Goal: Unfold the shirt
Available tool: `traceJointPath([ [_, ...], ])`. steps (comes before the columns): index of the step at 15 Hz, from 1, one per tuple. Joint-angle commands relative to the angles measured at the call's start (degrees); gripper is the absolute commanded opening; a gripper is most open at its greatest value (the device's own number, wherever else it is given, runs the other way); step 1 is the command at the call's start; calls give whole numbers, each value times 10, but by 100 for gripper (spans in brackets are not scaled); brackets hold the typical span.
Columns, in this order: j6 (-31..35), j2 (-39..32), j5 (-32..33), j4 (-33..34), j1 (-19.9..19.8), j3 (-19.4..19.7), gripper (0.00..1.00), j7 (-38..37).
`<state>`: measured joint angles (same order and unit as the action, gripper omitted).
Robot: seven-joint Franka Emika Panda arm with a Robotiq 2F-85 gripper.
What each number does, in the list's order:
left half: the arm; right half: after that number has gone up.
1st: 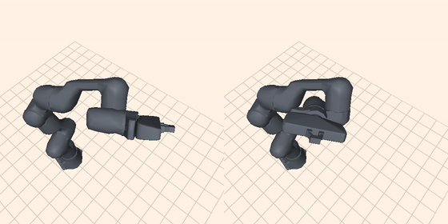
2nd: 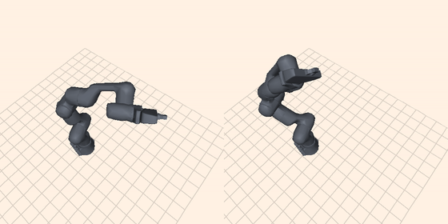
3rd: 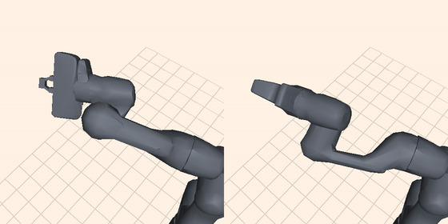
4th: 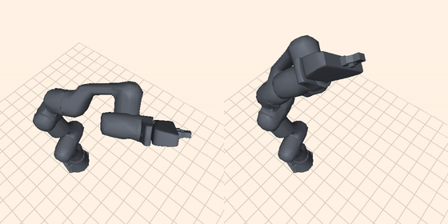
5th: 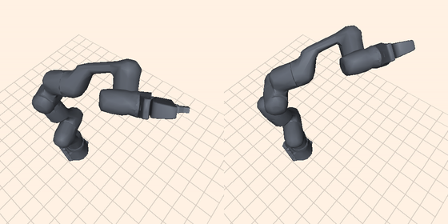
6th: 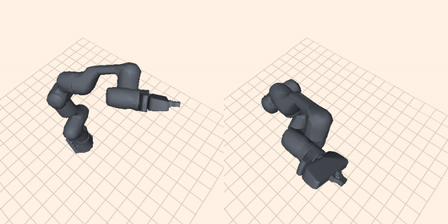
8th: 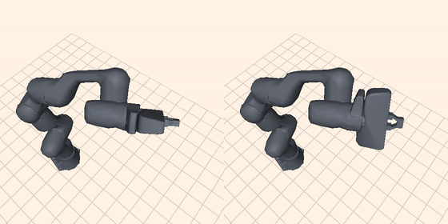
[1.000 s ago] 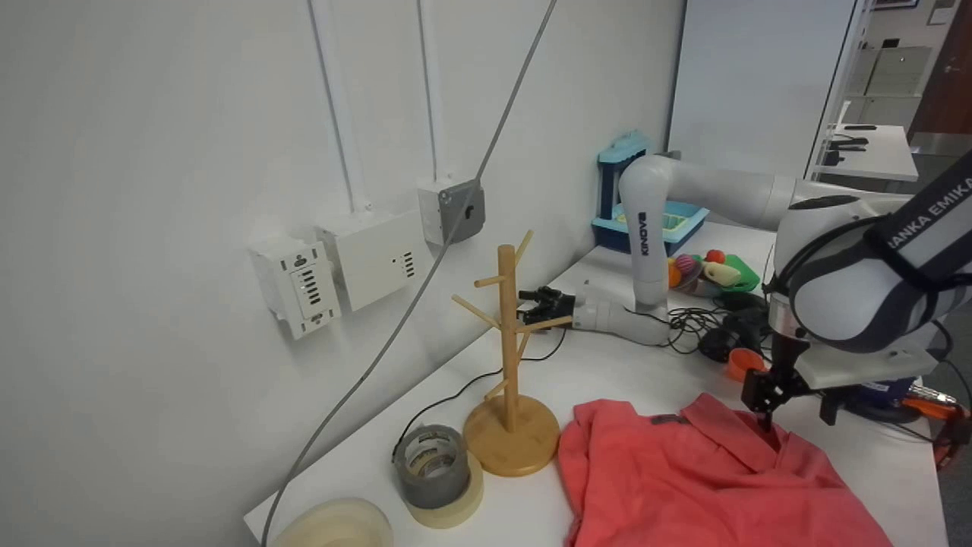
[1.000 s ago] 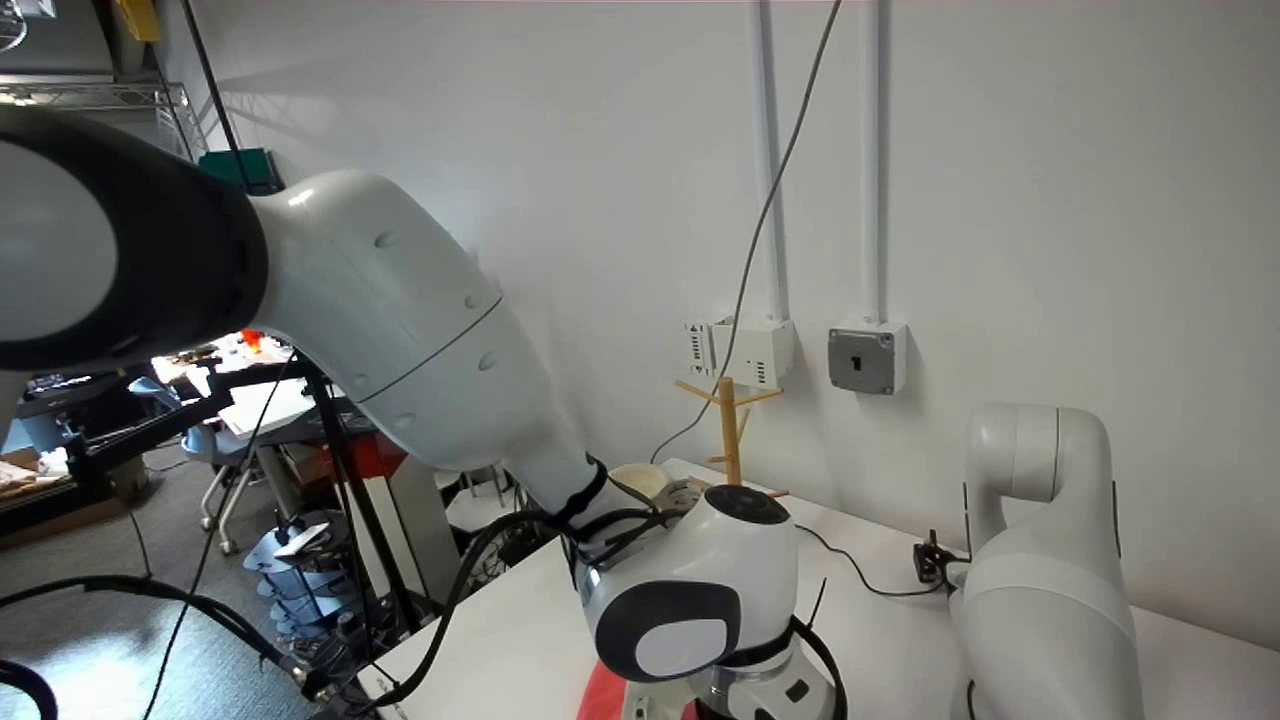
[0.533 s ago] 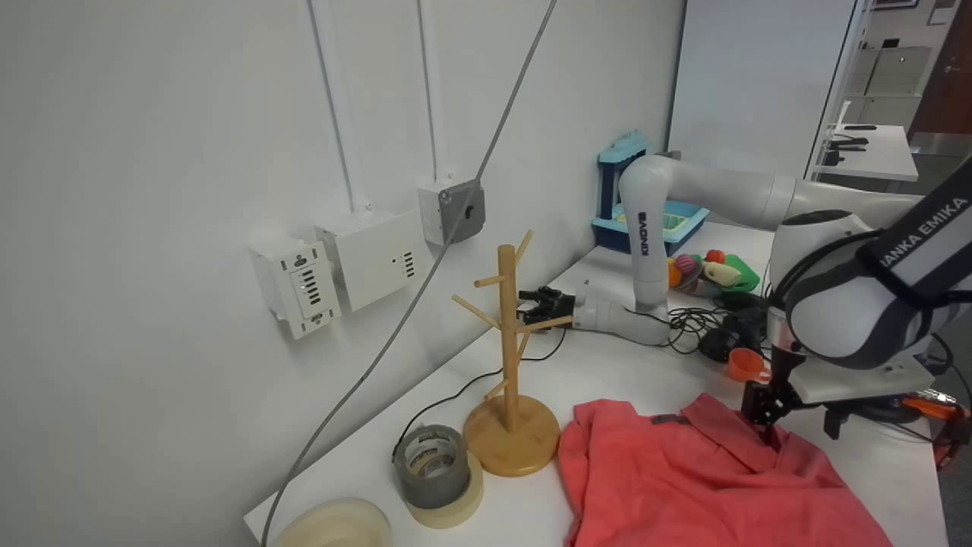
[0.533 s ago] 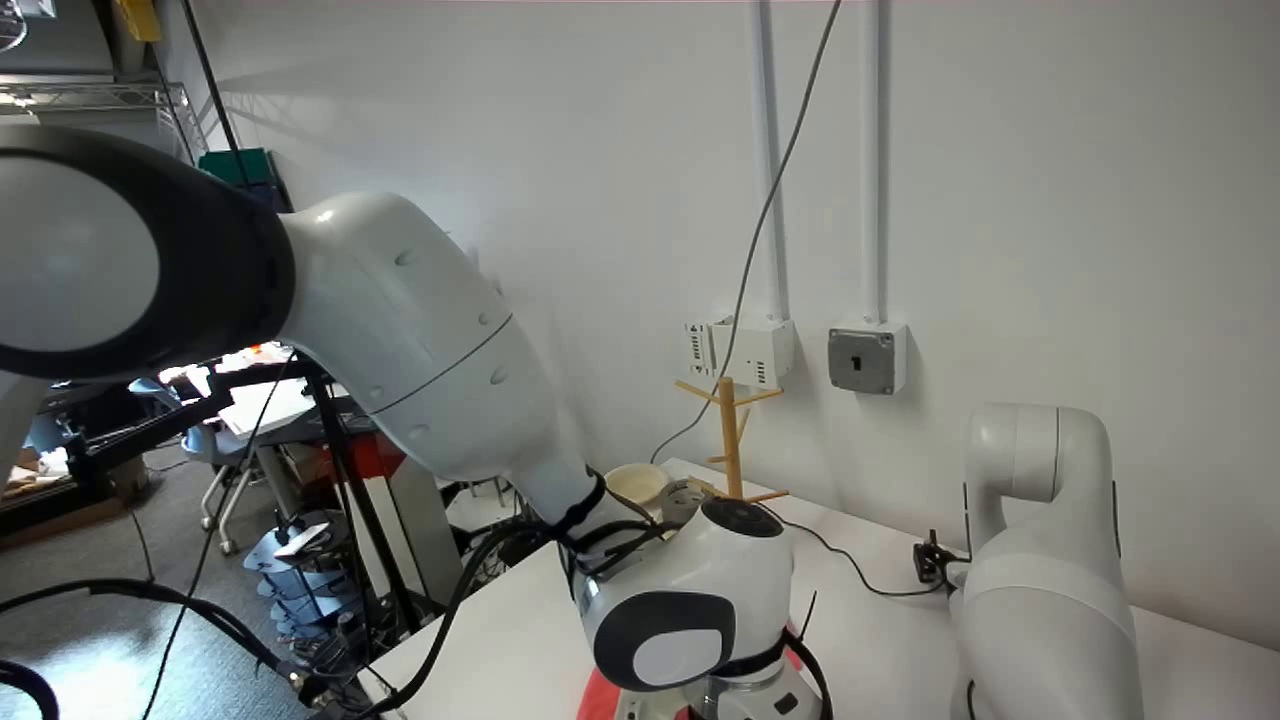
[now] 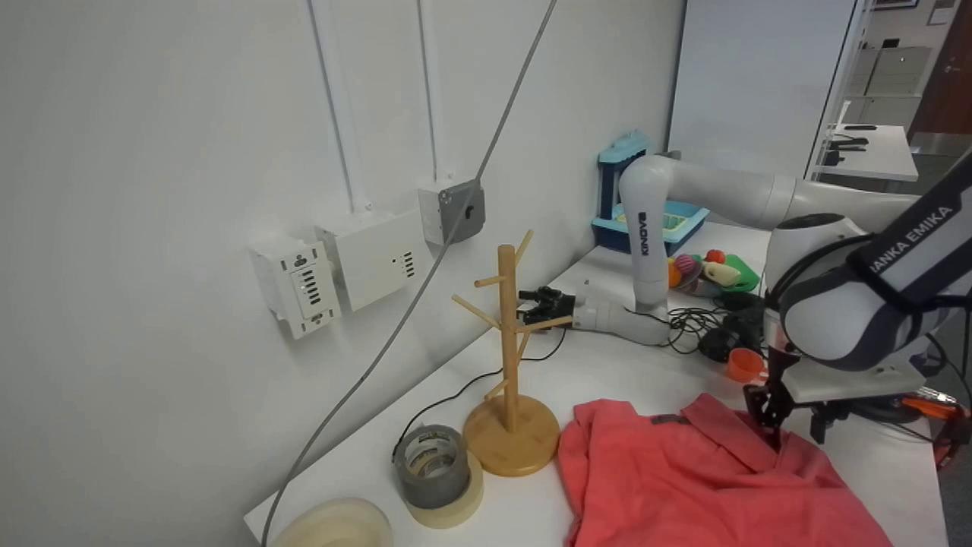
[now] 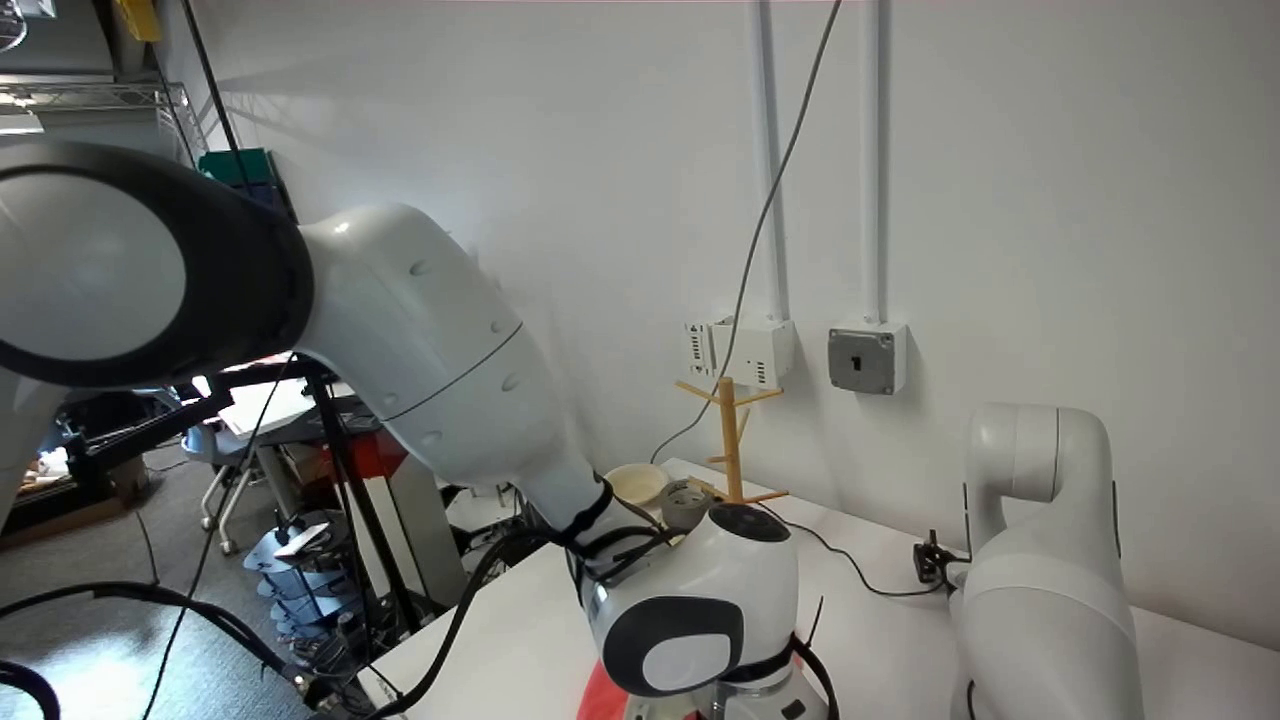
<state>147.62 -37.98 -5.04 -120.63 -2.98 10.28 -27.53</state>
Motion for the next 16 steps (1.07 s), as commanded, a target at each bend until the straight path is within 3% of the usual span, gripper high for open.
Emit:
traceJointPath([
  [1,2,-13,-6,16,14,16,32,-8],
  [5,2,-14,-5,18,17,18,3,-11],
  [6,2,-14,-4,18,19,19,0,-12],
  [13,-8,3,-3,13,31,17,1,-8],
  [14,-12,5,-2,13,34,18,30,-9],
  [16,-14,8,1,9,39,20,38,-12],
])
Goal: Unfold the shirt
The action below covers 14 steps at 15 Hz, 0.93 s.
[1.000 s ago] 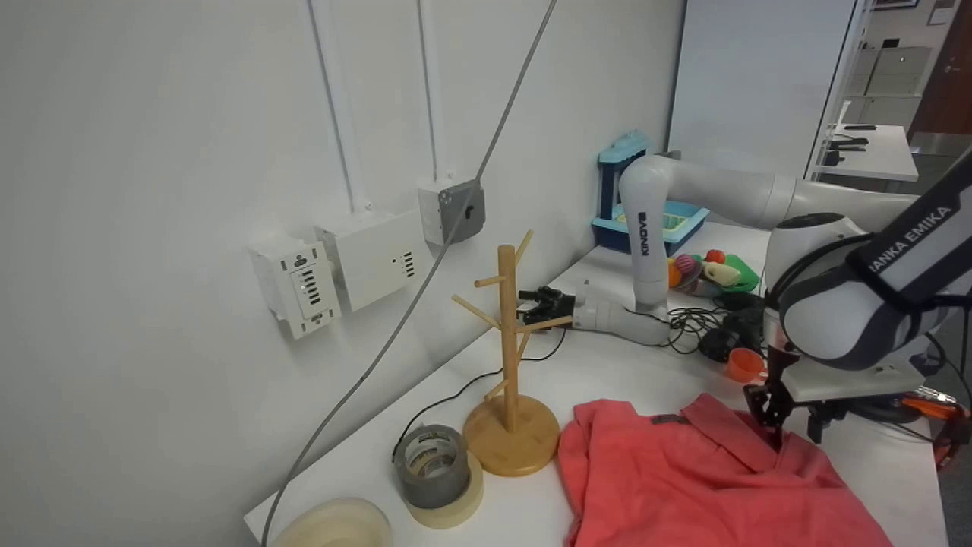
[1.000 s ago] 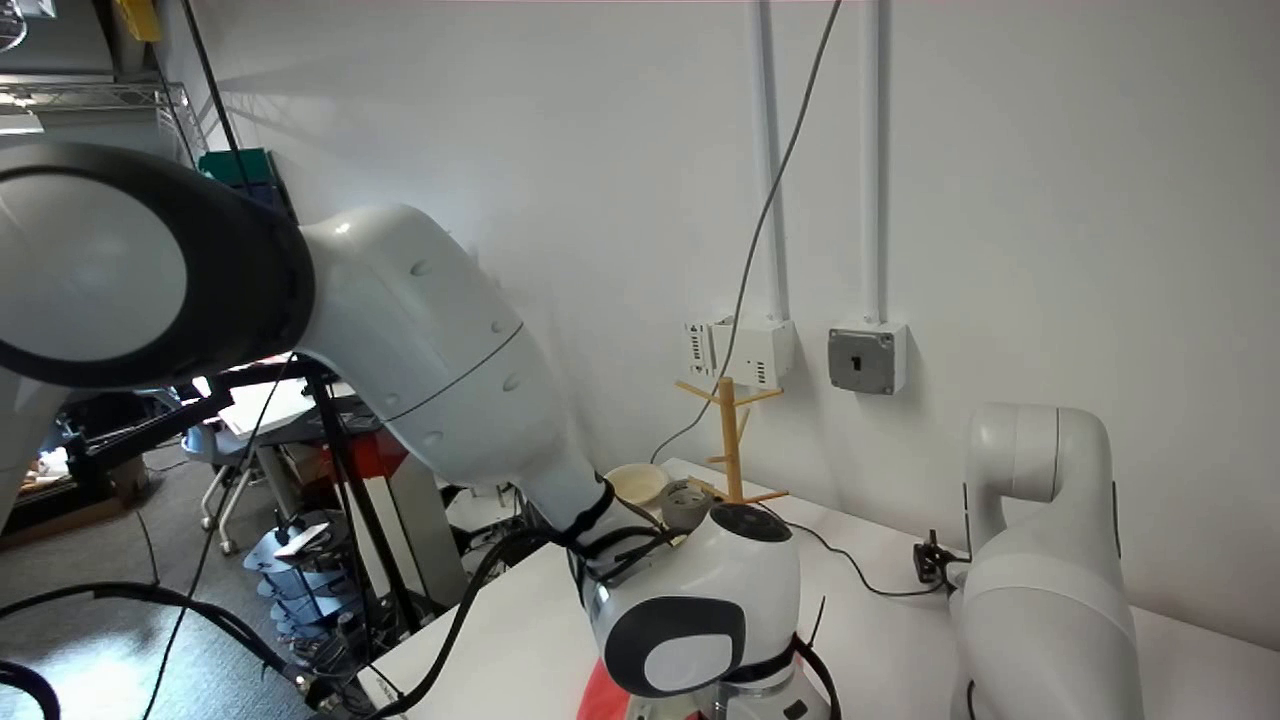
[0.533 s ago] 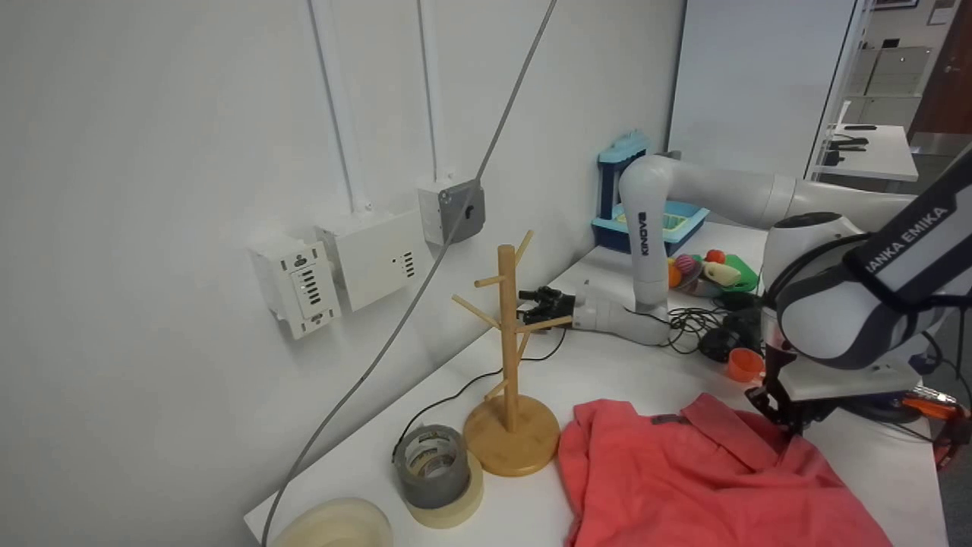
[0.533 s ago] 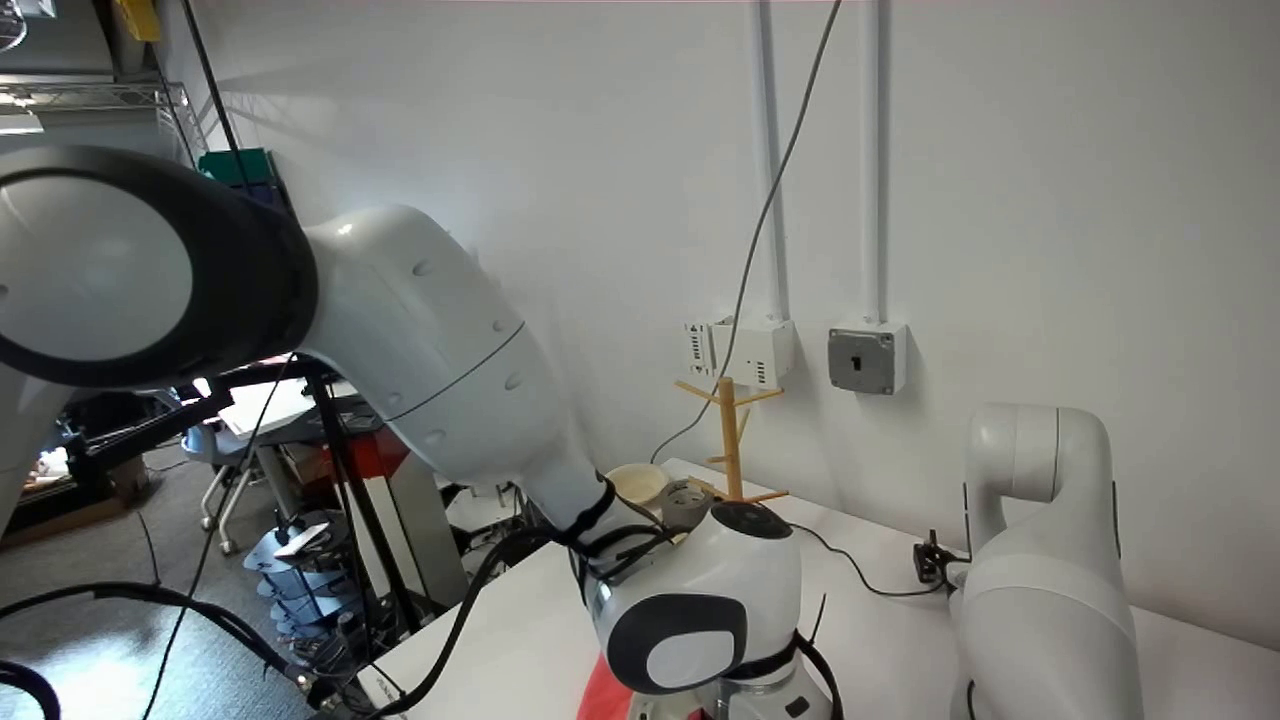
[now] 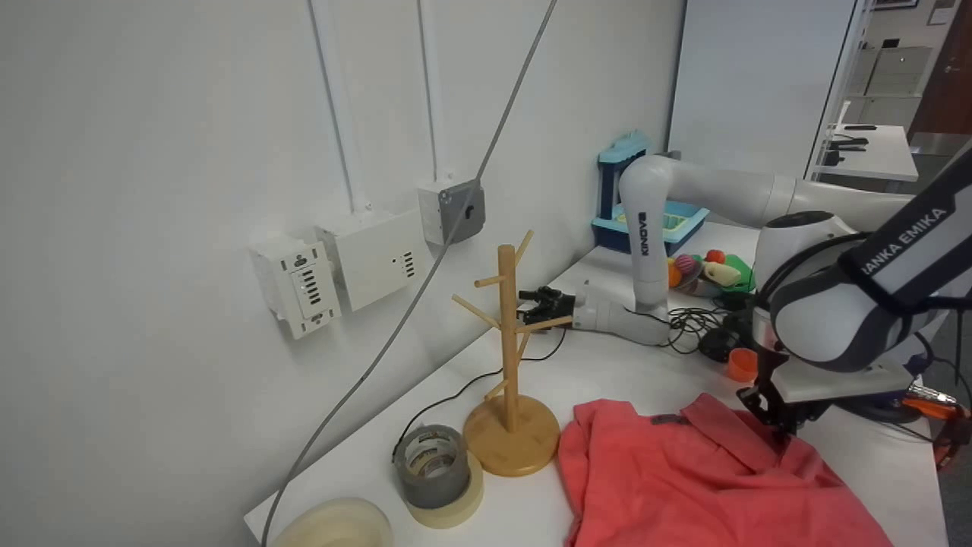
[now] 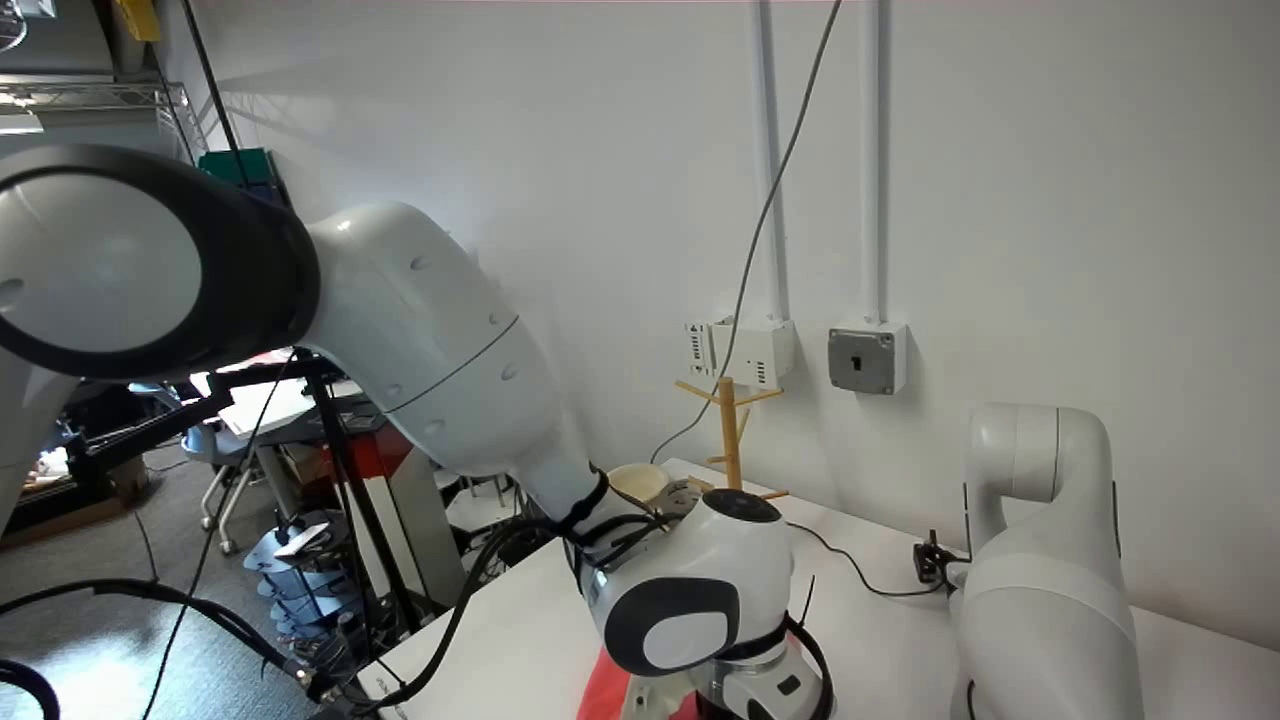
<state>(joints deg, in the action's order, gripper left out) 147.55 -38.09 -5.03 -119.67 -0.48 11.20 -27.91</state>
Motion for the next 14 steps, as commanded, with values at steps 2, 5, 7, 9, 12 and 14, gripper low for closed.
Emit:
traceJointPath([
  [2,-16,12,4,-4,19,15,54,-11],
  [5,-19,15,12,-10,30,28,76,-22],
  [7,-24,18,22,-17,42,41,91,-32],
  [9,-28,19,31,-22,52,52,100,-41],
  [12,-42,18,47,-28,64,64,100,-54],
  [14,-53,20,61,-35,70,67,91,-61],
])
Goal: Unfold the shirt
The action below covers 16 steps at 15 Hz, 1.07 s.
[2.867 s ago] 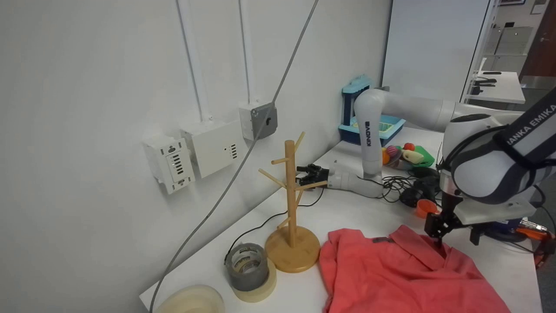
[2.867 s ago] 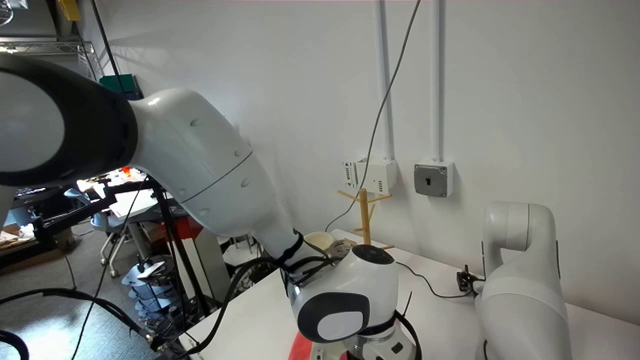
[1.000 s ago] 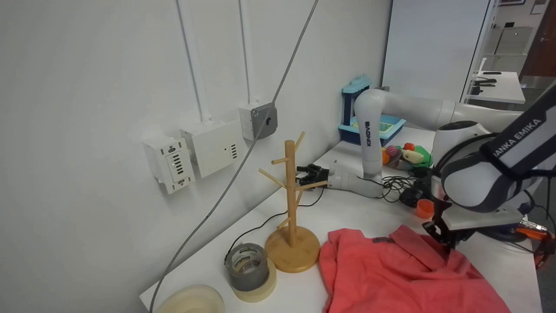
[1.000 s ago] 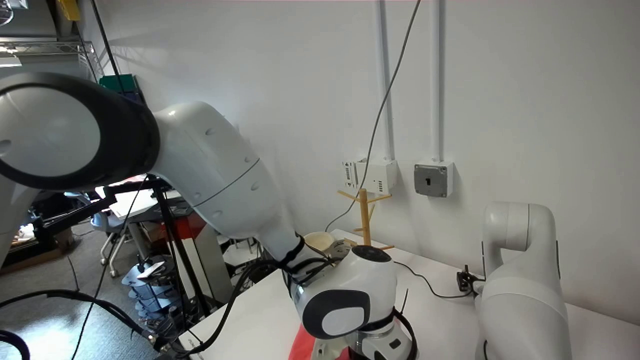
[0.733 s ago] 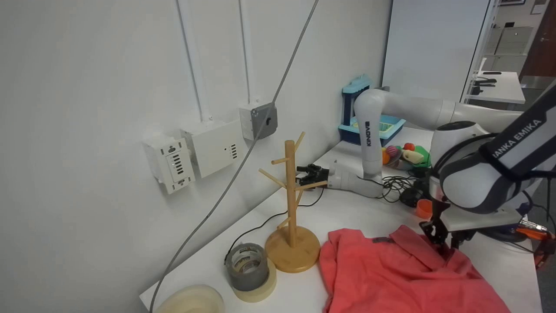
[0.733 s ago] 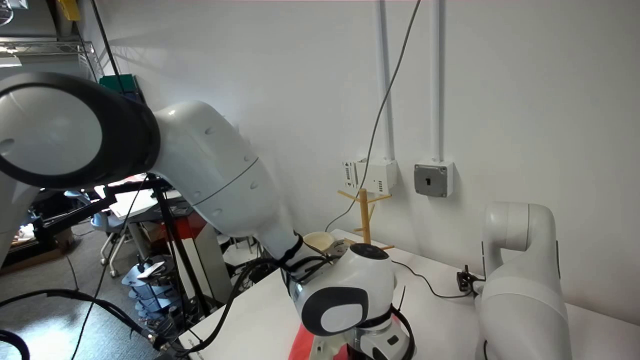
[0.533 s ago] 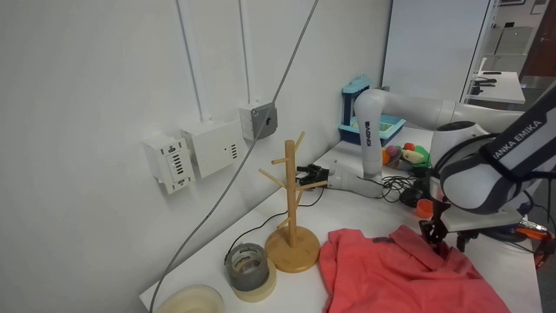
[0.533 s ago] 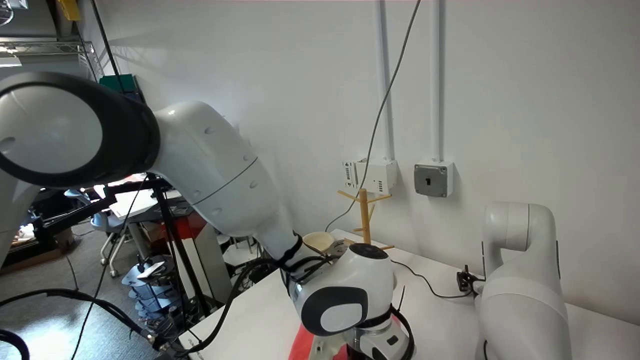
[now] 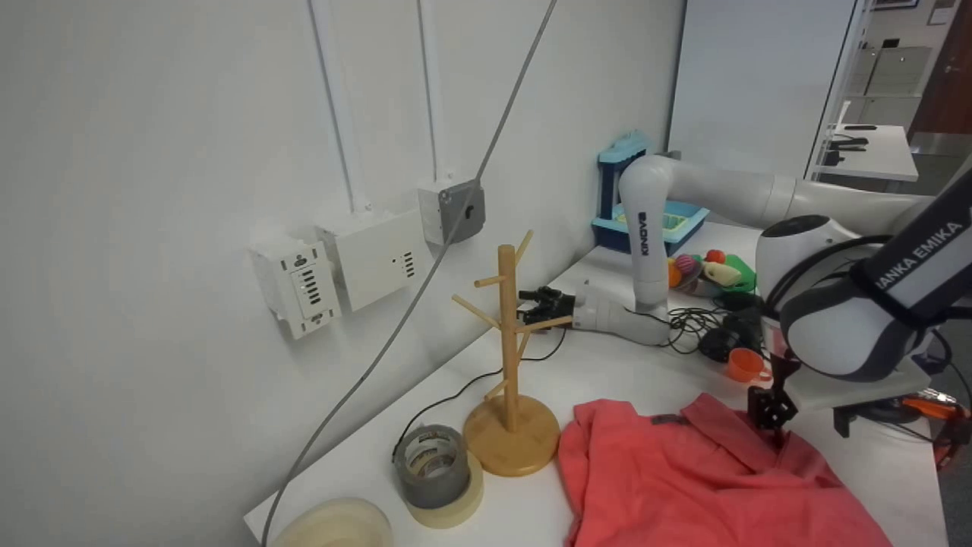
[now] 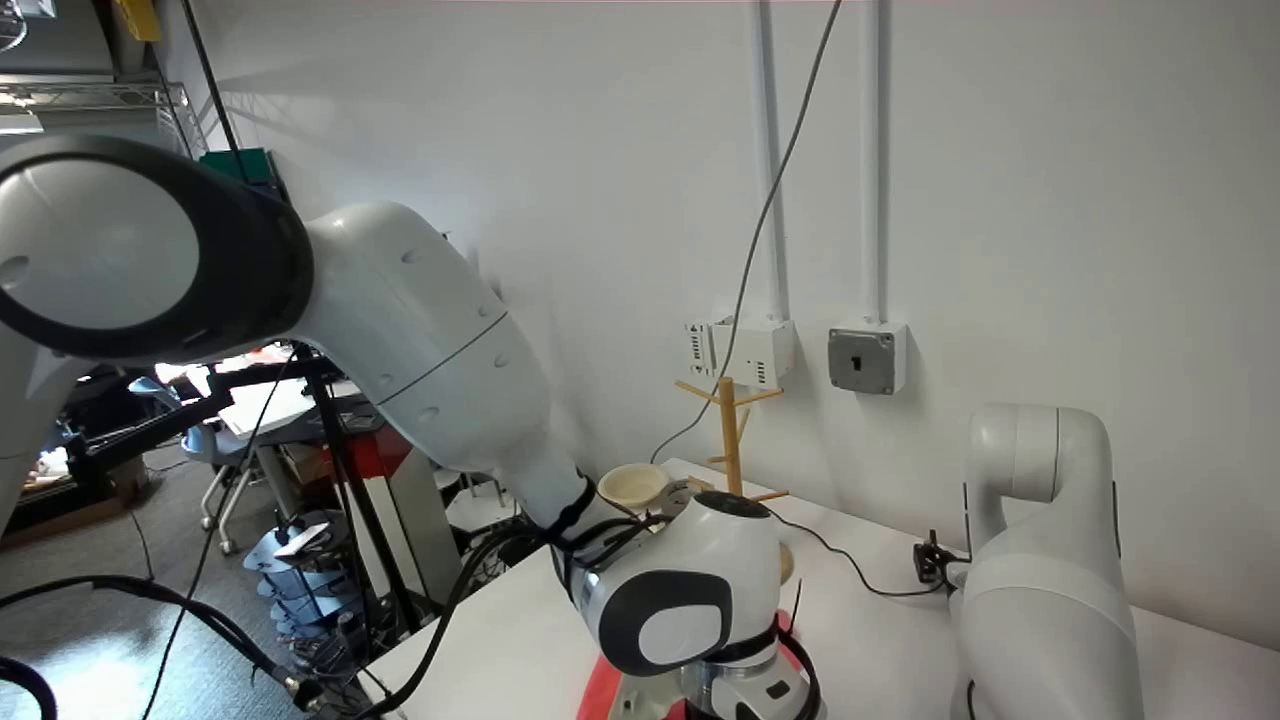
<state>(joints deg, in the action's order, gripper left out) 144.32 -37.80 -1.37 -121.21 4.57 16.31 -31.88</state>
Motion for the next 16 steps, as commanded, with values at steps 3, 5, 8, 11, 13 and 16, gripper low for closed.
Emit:
traceJointPath([
  [3,-35,19,37,-23,21,13,88,-29],
  [5,-43,19,43,-24,25,13,84,-35],
  [8,-52,24,56,-27,32,14,85,-46],
  [11,-59,40,75,-34,39,17,82,-57],
  [13,-64,49,85,-37,39,16,70,-64],
  [16,-65,60,94,-39,35,12,41,-70],
])
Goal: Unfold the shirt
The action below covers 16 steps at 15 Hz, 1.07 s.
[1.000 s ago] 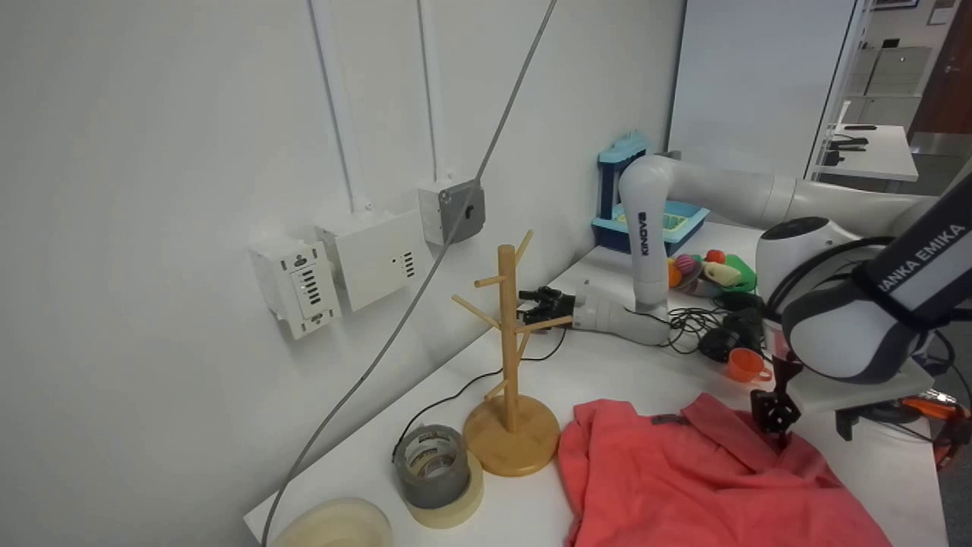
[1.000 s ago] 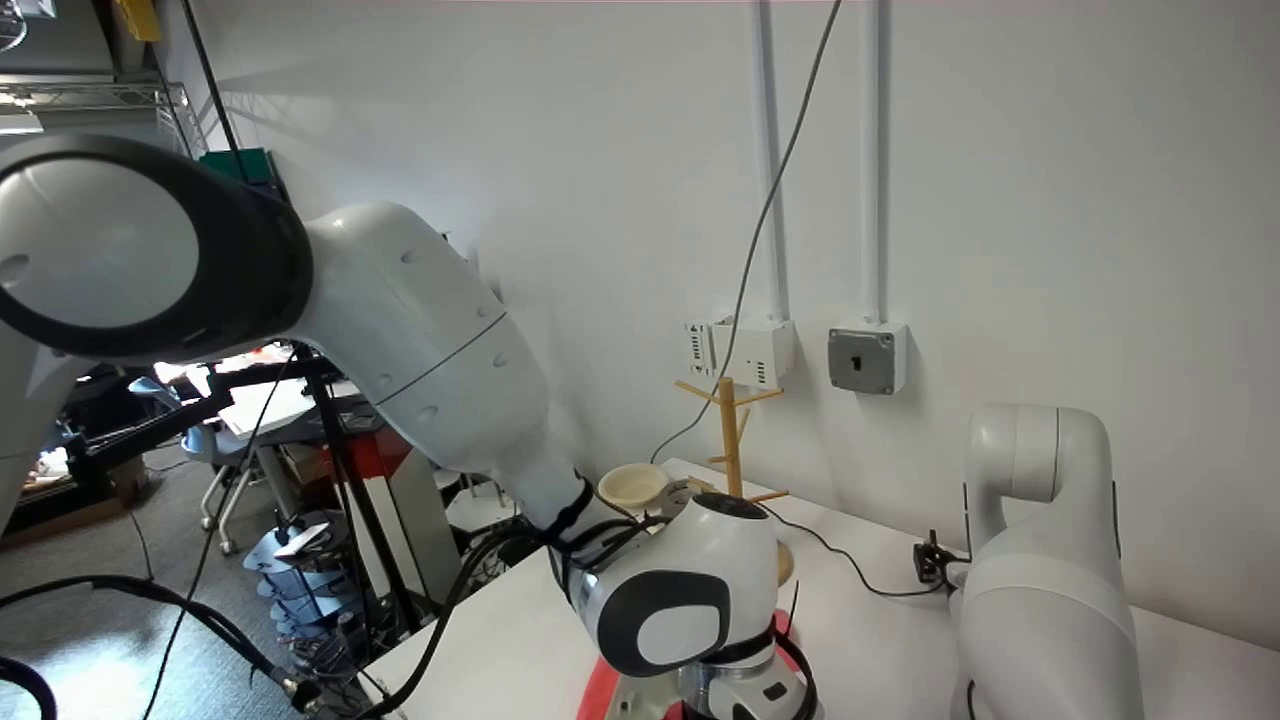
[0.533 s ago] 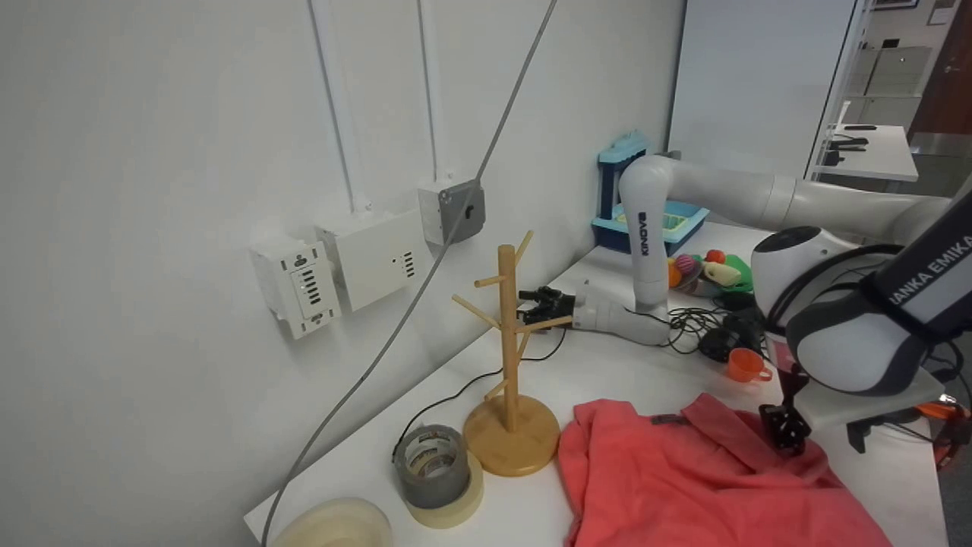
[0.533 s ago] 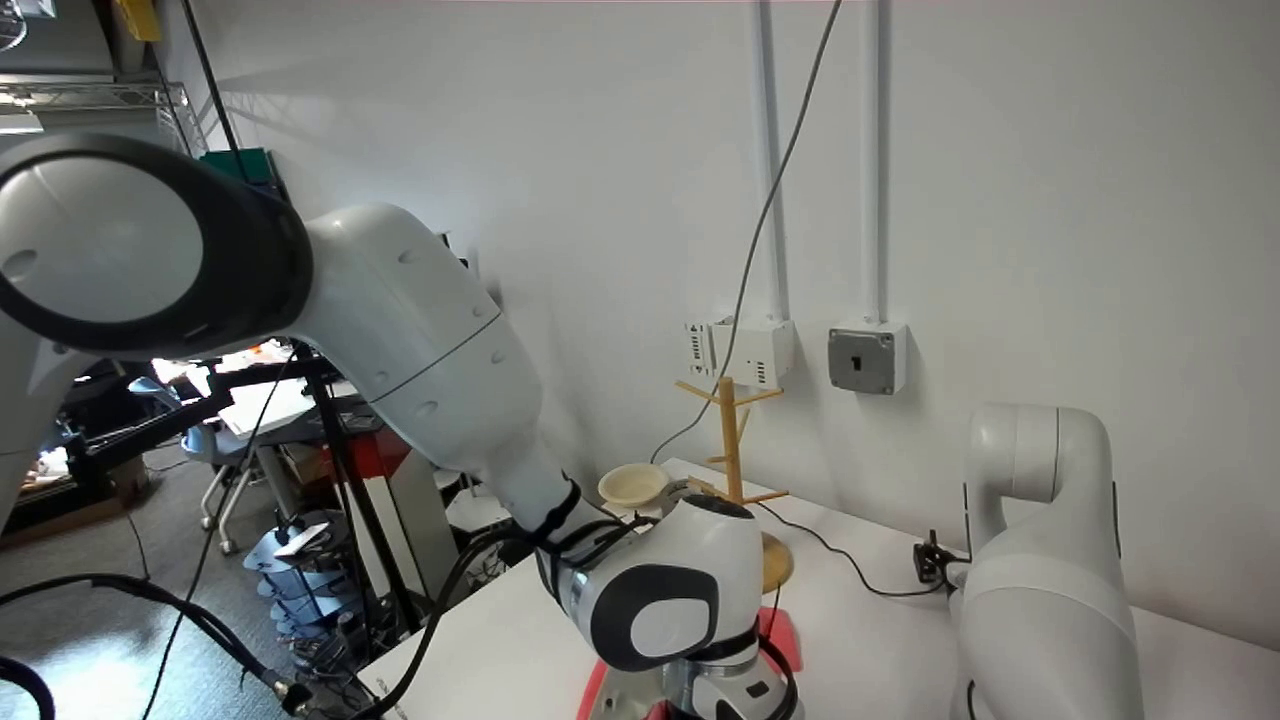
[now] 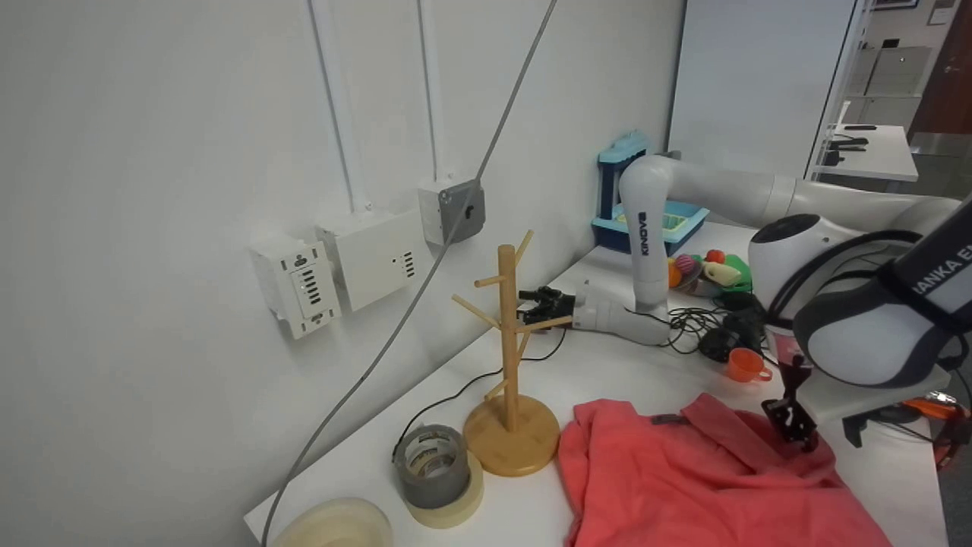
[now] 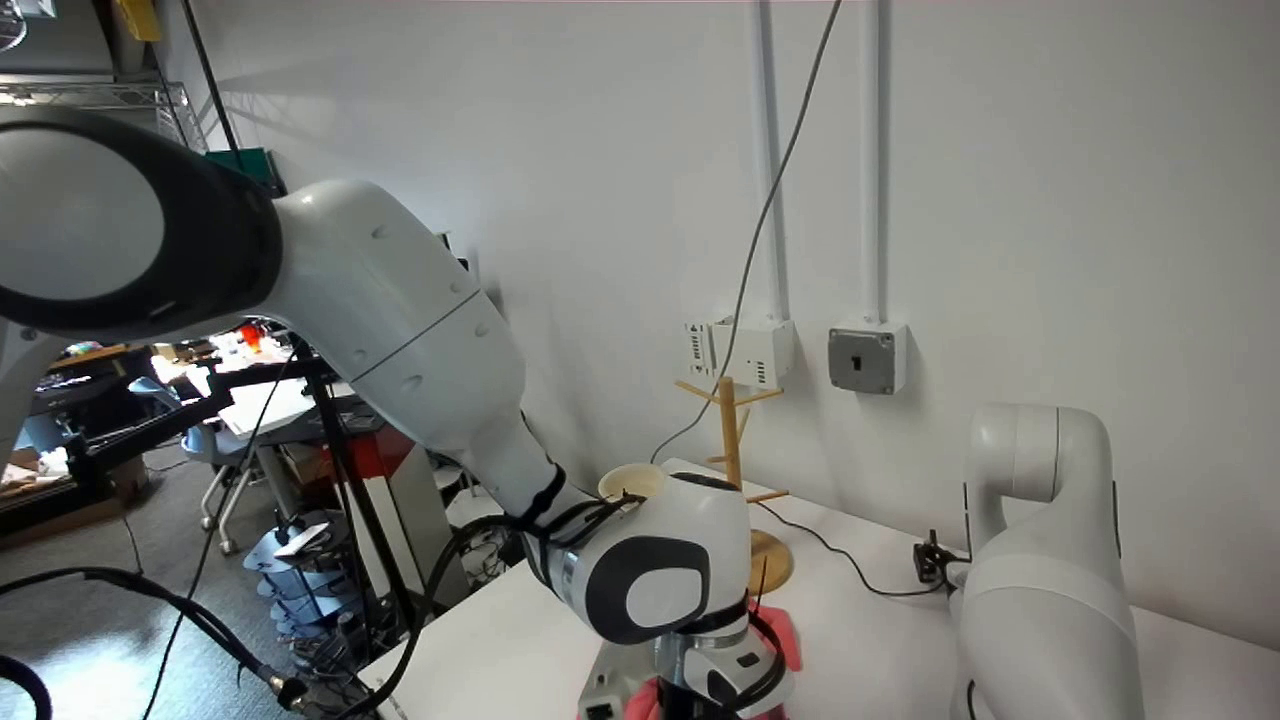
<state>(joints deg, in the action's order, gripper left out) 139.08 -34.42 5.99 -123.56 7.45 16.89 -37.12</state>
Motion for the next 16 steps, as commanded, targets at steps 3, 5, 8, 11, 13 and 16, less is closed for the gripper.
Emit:
traceJointPath([
  [3,-14,33,21,-17,3,2,16,-20],
  [5,-14,35,18,-17,1,0,1,-20],
  [8,-15,36,13,-14,-2,-1,0,-28],
  [11,-29,49,7,-18,-6,-12,1,-19],
  [13,-57,80,-5,-32,-10,-37,1,10],
  [16,-93,141,-16,-66,-6,-82,1,51],
])
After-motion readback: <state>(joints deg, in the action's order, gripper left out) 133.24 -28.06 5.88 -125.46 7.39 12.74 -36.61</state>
